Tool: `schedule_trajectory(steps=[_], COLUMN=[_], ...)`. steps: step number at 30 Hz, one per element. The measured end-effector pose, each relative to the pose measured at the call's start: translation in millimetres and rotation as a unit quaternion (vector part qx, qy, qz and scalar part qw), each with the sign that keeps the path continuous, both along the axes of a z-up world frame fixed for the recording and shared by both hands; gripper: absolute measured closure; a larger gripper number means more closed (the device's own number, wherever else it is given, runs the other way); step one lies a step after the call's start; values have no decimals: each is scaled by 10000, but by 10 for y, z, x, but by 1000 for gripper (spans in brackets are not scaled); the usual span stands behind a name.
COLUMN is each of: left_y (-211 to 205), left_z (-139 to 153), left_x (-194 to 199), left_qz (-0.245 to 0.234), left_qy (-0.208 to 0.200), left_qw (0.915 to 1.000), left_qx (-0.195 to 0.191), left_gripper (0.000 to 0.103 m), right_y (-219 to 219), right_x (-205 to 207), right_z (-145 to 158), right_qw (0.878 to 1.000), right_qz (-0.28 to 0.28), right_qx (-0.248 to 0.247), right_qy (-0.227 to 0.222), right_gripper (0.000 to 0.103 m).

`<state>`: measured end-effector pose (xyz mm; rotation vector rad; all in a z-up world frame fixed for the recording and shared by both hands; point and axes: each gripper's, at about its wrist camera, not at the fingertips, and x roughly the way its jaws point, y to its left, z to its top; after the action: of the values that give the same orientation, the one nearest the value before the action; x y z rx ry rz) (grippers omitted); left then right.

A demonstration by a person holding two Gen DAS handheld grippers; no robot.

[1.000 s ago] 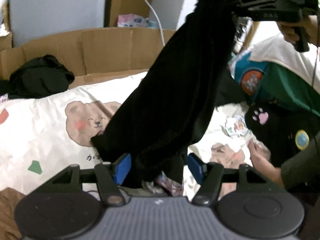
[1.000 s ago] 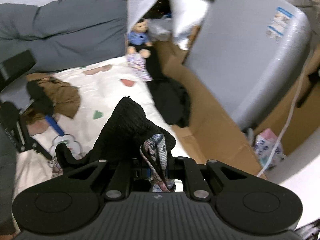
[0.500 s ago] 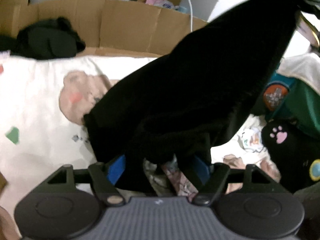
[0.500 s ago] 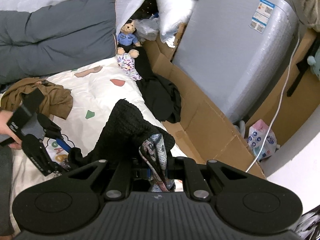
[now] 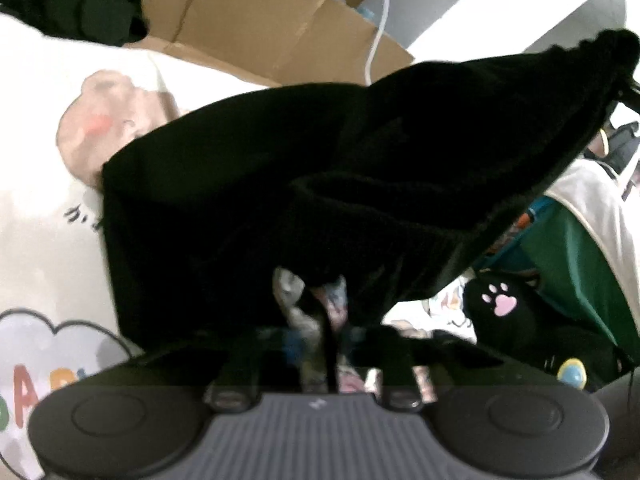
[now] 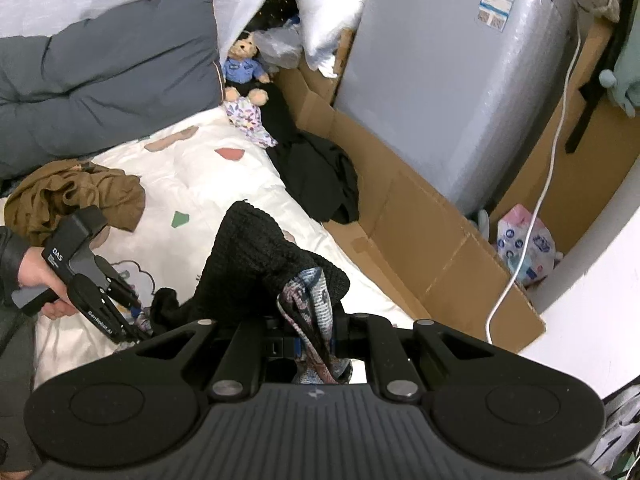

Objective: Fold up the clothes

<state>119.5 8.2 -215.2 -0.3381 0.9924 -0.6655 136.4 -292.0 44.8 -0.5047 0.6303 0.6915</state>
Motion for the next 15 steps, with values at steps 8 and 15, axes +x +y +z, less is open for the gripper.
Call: schedule_trajectory(steps=[8, 15], left_y=[464, 823], left_z=[936, 2067], left_x=[-11, -134], left_qz=[383, 678], left_qy=[-1035, -2043], left_qw=[9939, 9763], left_qx=[55, 243], left_gripper=[96, 97], right_y=[-140, -193], right_x=[-20, -138], right_z=[207, 632], right_qw=[9991, 9949], right_qz=[-234, -333], right_qx=[312, 772], right_qy=[-167, -554], right_gripper=[90, 90])
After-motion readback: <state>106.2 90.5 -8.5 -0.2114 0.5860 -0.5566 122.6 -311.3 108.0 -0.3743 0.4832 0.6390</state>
